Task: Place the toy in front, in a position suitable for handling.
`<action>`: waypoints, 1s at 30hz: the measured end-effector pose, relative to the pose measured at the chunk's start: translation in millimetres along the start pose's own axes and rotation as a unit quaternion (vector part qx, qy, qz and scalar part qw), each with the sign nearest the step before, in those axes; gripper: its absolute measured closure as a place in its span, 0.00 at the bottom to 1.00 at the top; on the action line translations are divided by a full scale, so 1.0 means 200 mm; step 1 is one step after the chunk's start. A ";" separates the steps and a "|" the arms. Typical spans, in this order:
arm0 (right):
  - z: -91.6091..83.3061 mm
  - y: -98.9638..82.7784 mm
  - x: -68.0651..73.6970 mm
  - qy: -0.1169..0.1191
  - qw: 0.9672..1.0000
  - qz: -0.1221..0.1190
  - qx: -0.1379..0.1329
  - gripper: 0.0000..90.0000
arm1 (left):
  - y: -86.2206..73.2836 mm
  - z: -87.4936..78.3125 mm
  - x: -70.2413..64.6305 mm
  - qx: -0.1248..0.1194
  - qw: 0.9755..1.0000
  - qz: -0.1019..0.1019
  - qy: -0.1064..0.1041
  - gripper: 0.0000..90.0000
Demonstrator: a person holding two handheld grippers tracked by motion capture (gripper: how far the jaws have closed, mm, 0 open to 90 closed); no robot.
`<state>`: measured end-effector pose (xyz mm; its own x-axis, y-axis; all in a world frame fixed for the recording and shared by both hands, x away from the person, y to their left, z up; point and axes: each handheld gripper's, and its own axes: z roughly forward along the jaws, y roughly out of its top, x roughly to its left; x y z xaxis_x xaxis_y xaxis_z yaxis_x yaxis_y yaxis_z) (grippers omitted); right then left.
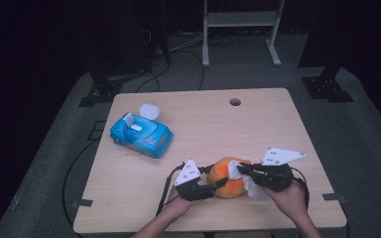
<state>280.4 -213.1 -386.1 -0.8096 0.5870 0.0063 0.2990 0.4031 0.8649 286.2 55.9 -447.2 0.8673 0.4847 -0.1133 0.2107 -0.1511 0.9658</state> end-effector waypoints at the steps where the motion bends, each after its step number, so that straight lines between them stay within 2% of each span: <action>1: 0.00 -0.02 -0.03 -0.009 1.000 0.007 0.004 0.95 | 0.00 0.00 0.00 -0.001 1.000 -0.002 0.003 0.49; 3: 0.00 -0.06 -0.07 -0.007 0.999 0.036 0.003 0.95 | 0.00 0.01 -0.01 0.000 1.000 0.004 0.006 0.49; 5: -0.01 -0.05 -0.07 0.006 0.999 0.048 -0.012 0.95 | 0.01 0.01 -0.03 0.004 1.000 0.020 0.008 0.49; 7: -0.02 0.01 -0.01 0.032 0.998 0.035 -0.037 0.95 | 0.02 0.03 -0.07 0.008 0.999 0.047 0.011 0.49; 10: 0.00 0.08 0.09 0.054 0.997 0.001 -0.050 0.95 | 0.03 0.04 -0.13 0.010 0.997 0.080 0.020 0.49; 11: 0.01 0.10 0.12 0.053 0.998 -0.013 -0.044 0.95 | 0.03 0.03 -0.14 0.009 0.996 0.088 0.023 0.49; 12: 0.02 0.11 0.14 0.040 0.998 -0.028 -0.035 0.95 | 0.03 0.03 -0.15 0.007 0.996 0.089 0.029 0.50; 13: 0.03 0.11 0.13 0.034 0.998 -0.032 -0.031 0.95 | 0.03 0.02 -0.15 0.002 0.996 0.089 0.033 0.50; 14: 0.03 0.10 0.12 0.034 0.999 -0.023 -0.031 0.95 | 0.03 0.02 -0.14 0.002 0.995 0.090 0.036 0.50; 16: 0.02 0.08 0.09 0.014 0.999 -0.019 -0.021 0.95 | 0.03 0.02 -0.13 0.005 0.996 0.088 0.032 0.50; 18: 0.01 0.06 0.06 0.012 1.000 -0.005 -0.017 0.95 | 0.02 0.03 -0.14 0.007 0.995 0.091 0.026 0.50; 19: 0.01 0.07 0.07 0.008 1.000 -0.009 -0.018 0.95 | 0.02 0.03 -0.15 0.010 0.995 0.098 0.024 0.49; 23: 0.01 0.10 0.13 0.018 0.999 -0.032 -0.024 0.95 | 0.01 0.05 -0.18 0.017 0.993 0.119 0.007 0.48; 25: 0.01 0.10 0.11 0.013 0.999 -0.022 -0.020 0.95 | 0.01 0.05 -0.19 0.019 0.991 0.130 -0.001 0.48; 27: 0.02 0.06 0.05 -0.003 1.000 -0.006 -0.007 0.95 | 0.00 0.04 -0.20 0.022 0.990 0.141 -0.001 0.48; 30: 0.02 -0.01 -0.04 -0.006 1.000 0.024 0.012 0.95 | 0.01 0.04 -0.18 0.020 0.991 0.134 0.008 0.48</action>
<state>287.7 -215.6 -388.8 -0.7881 0.6141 0.0421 0.3502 0.3912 0.8511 258.1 31.7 -443.6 0.8872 0.4365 0.1495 -0.0080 -0.3093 0.9509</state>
